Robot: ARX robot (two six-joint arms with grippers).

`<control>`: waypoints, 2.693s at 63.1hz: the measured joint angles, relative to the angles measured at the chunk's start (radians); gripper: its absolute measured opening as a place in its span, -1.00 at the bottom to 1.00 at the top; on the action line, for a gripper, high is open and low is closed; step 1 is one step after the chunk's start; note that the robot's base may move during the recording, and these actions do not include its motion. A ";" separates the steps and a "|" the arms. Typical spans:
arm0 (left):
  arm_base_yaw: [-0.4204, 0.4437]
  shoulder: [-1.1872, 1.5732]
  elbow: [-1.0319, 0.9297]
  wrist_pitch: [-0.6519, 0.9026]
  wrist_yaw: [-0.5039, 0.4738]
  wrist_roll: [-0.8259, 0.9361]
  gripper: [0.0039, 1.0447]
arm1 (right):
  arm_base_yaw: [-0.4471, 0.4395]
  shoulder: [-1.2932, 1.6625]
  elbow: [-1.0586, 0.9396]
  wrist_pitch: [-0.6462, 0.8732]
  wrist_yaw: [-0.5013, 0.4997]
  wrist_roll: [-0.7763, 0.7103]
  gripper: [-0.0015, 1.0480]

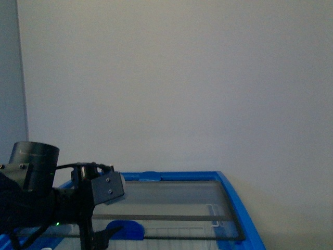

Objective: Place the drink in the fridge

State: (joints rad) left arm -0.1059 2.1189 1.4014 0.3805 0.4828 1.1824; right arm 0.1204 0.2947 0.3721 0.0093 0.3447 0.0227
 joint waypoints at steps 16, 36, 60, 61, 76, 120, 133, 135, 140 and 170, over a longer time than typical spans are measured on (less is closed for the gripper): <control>-0.040 0.073 0.183 0.087 -0.177 -0.177 0.85 | 0.000 0.000 0.000 0.000 0.000 0.000 -0.29; -0.058 0.024 0.184 0.086 -0.330 -0.558 0.85 | 0.000 0.000 0.000 0.000 0.000 0.000 -0.29; -0.021 -0.793 -0.605 0.156 -0.527 -1.146 0.48 | 0.000 0.000 0.000 0.000 -0.001 0.000 -0.29; -0.013 -0.859 -0.666 0.155 -0.547 -1.151 0.42 | 0.000 0.000 0.000 0.000 0.000 0.000 -0.29; 0.032 -1.178 -1.016 0.192 -0.557 -1.173 -0.22 | -0.042 0.032 0.068 -0.161 -0.153 -0.002 -0.29; 0.101 -1.495 -1.305 0.145 -0.483 -1.180 -0.96 | 0.326 1.237 0.712 -0.193 -0.357 -1.112 -0.30; 0.101 -1.575 -1.336 0.094 -0.483 -1.180 -0.96 | 0.405 1.469 0.863 -0.137 -0.328 -1.193 -0.30; 0.101 -1.584 -1.339 0.089 -0.483 -1.180 -0.96 | 0.411 1.492 0.875 -0.132 -0.328 -1.193 -0.30; 0.101 -1.607 -1.345 0.072 -0.483 -1.180 -0.96 | 0.422 1.557 0.909 -0.116 -0.321 -1.190 -0.30; 0.101 -1.805 -1.387 -0.065 -0.483 -1.180 -0.96 | 0.408 1.884 1.095 -0.019 -0.334 -1.105 -0.30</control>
State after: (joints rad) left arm -0.0044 0.3138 0.0143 0.3157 0.0002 0.0025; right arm 0.5282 2.1784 1.4670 -0.0097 0.0105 -1.0821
